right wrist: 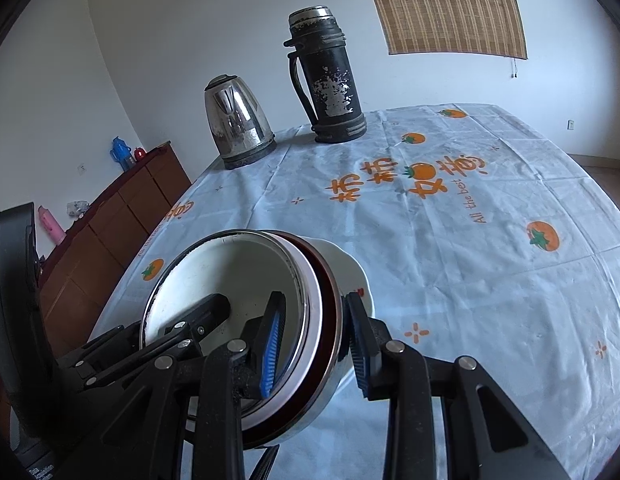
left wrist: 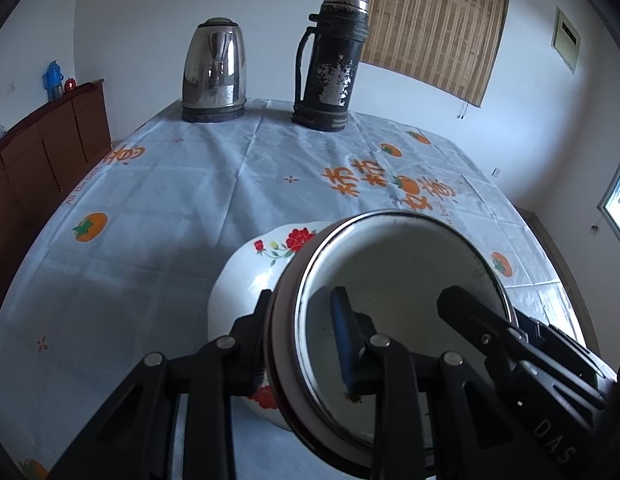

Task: Organize plates and bowls
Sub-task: 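Carry the nested bowls with both grippers over the red-flower plate stack, then lower the nested bowls onto the red-flower plates with both grippers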

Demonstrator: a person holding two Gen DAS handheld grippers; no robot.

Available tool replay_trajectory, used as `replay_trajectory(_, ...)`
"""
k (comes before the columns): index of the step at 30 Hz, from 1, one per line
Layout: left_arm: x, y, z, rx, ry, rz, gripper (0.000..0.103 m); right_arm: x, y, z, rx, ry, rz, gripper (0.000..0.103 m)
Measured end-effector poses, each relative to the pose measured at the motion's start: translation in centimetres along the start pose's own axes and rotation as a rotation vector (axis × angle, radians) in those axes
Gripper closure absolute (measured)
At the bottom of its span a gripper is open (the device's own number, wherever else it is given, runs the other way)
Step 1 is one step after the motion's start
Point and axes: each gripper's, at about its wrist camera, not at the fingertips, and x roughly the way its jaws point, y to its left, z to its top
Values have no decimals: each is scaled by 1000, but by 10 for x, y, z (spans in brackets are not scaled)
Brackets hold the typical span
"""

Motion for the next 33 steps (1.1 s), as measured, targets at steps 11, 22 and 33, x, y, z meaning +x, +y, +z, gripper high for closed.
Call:
replay_trajectory(11,23,11,10,-10,21,24,76,30,3,10,4,29,18,70)
replay_trajectory(22,42,14,11,-16,57,41,75,53,-1,10,18,67,28,70)
replay_trajectory(33,48,13,13,-7,52,63,75,63,-5,10,28,75,42,70)
